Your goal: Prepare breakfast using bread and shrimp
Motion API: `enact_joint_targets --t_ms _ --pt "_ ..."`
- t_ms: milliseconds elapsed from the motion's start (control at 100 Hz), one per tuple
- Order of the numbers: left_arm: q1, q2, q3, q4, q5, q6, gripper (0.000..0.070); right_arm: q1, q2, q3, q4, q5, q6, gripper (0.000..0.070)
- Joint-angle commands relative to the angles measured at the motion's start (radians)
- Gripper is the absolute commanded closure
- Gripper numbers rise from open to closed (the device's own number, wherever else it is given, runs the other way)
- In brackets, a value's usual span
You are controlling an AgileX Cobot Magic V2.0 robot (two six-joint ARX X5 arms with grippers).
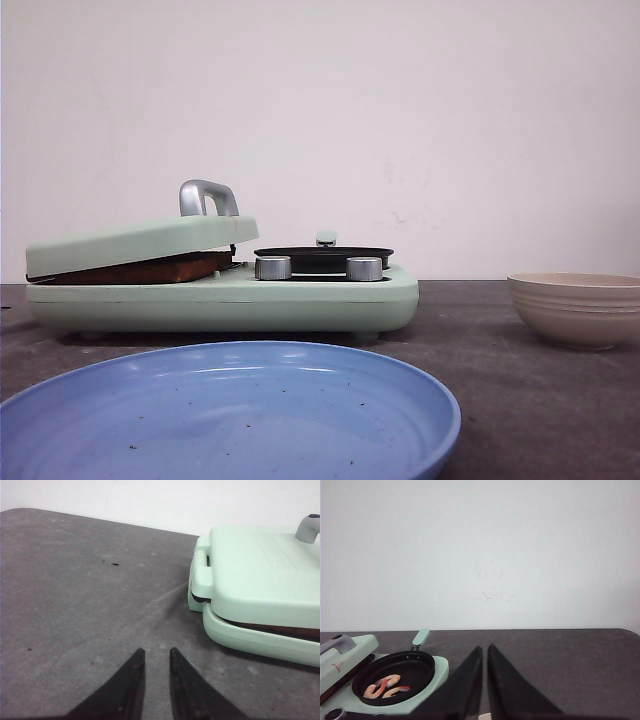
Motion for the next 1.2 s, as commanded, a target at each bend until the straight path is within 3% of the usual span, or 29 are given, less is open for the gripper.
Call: enact_joint_targets --t_ms 0,890,1110,1190 --pt "0.002 -0.001 -0.018 -0.005 0.005 -0.003 0.0696 0.004 -0.002 0.01 0.01 0.001 0.01 0.0691" --pt "0.002 -0.001 -0.018 -0.005 0.005 -0.003 0.0696 0.003 -0.014 0.01 0.002 0.003 0.01 0.0691" --pt "0.002 -0.001 -0.018 -0.005 0.005 -0.003 0.0696 -0.061 -0.018 -0.032 0.01 0.134 0.009 0.0691" --pt "0.002 -0.001 -0.018 -0.005 0.005 -0.003 0.0696 -0.095 -0.018 -0.093 0.012 0.14 -0.004 0.0691"
